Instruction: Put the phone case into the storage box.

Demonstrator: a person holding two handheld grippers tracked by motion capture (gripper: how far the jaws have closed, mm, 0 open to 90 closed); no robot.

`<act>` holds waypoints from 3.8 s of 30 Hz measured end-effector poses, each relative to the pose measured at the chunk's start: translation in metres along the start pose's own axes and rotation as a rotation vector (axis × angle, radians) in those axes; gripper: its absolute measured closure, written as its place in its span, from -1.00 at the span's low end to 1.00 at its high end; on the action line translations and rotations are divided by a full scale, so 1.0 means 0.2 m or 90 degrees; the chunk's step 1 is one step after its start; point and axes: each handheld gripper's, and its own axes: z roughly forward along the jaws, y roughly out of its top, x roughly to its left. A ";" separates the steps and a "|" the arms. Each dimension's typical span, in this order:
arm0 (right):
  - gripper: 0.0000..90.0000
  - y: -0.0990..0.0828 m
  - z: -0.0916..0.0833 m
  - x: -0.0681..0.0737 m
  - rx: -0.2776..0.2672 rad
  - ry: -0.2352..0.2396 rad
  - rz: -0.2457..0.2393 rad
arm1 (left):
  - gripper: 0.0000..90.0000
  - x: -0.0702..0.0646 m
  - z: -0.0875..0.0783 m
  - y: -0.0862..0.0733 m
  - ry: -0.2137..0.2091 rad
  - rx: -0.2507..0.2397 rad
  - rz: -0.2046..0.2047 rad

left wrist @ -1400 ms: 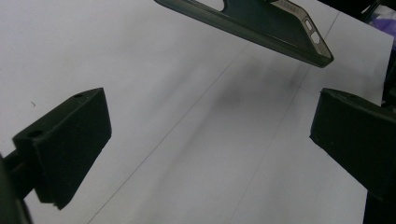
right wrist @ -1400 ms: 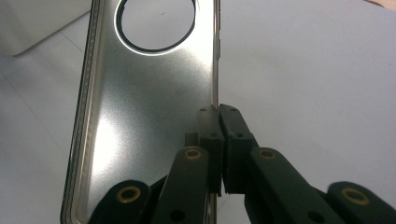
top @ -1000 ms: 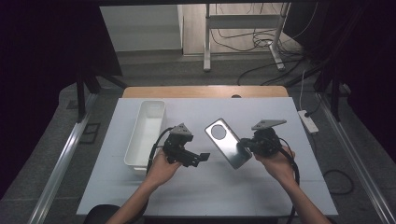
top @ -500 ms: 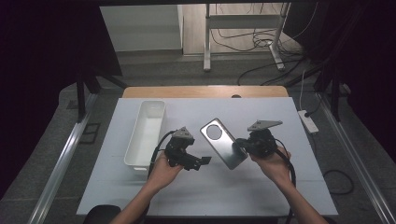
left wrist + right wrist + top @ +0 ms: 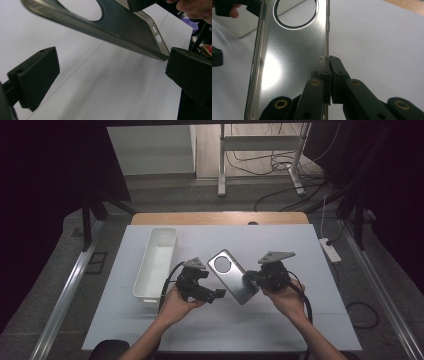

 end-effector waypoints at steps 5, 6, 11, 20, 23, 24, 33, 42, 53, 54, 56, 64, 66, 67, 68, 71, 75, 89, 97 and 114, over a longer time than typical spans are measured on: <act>0.97 0.01 0.02 0.04 -0.003 0.008 -0.010 | -0.92 0.00 0.01 0.00 -0.003 -0.002 -0.014; 0.97 0.01 0.02 0.04 -0.003 0.008 -0.011 | -0.90 0.00 0.00 0.00 -0.005 -0.001 -0.016; 0.97 0.01 0.04 0.08 -0.008 0.013 -0.018 | -0.80 0.01 0.00 0.00 -0.018 -0.004 -0.027; 0.97 0.01 0.05 0.11 -0.013 0.017 -0.027 | -0.50 0.01 0.00 -0.01 -0.024 0.005 -0.044; 0.97 0.01 0.05 0.11 -0.019 0.015 -0.029 | -0.19 0.02 0.00 -0.01 -0.032 0.002 -0.056; 0.97 0.01 0.04 0.11 -0.019 0.013 -0.029 | -0.09 0.02 -0.01 -0.01 -0.037 0.002 -0.062; 0.95 0.00 0.06 0.13 -0.015 0.013 -0.041 | 0.70 0.07 -0.03 -0.02 -0.120 -0.025 -0.117; 0.93 0.00 0.06 0.13 -0.008 0.024 -0.043 | 0.76 0.03 -0.05 0.00 -0.077 -0.015 -0.069; 0.15 -0.01 0.02 0.09 -0.012 0.049 -0.028 | 0.76 0.04 -0.11 0.03 -0.039 0.016 -0.025; 0.02 -0.01 0.02 0.09 -0.009 0.059 -0.023 | 0.76 0.05 -0.12 0.03 -0.038 0.018 -0.022; -0.17 -0.01 0.01 0.07 -0.017 0.083 -0.009 | 0.75 0.06 -0.14 0.03 -0.037 0.022 -0.014; -0.89 -0.01 0.02 0.05 -0.019 0.111 0.029 | 0.75 0.08 -0.19 0.04 -0.048 0.035 0.015; -0.93 -0.01 0.02 0.05 -0.011 0.114 0.029 | 0.75 0.08 -0.19 0.04 -0.052 0.037 0.024; -0.95 -0.01 0.02 0.05 -0.010 0.117 0.028 | 0.75 0.07 -0.19 0.04 -0.054 0.039 0.030; -0.95 -0.01 0.03 0.05 -0.007 0.121 0.028 | 0.75 0.07 -0.19 0.05 -0.057 0.039 0.032; -0.95 -0.01 0.03 0.07 -0.002 0.128 0.017 | 0.75 0.06 -0.19 0.05 -0.066 0.040 0.041; -0.88 -0.01 0.03 0.08 0.004 0.135 0.005 | 0.75 0.04 -0.18 0.06 -0.081 0.041 0.059; 0.10 -0.01 0.05 0.13 0.014 0.209 -0.068 | 0.75 -0.04 -0.13 0.08 -0.135 0.058 0.103; 0.78 -0.01 0.02 0.14 0.010 0.243 -0.107 | 0.75 -0.01 -0.13 0.06 -0.127 0.052 0.108; 0.79 0.00 -0.01 0.15 -0.013 0.134 -0.121 | -0.22 0.01 -0.16 0.06 -0.035 -0.009 0.081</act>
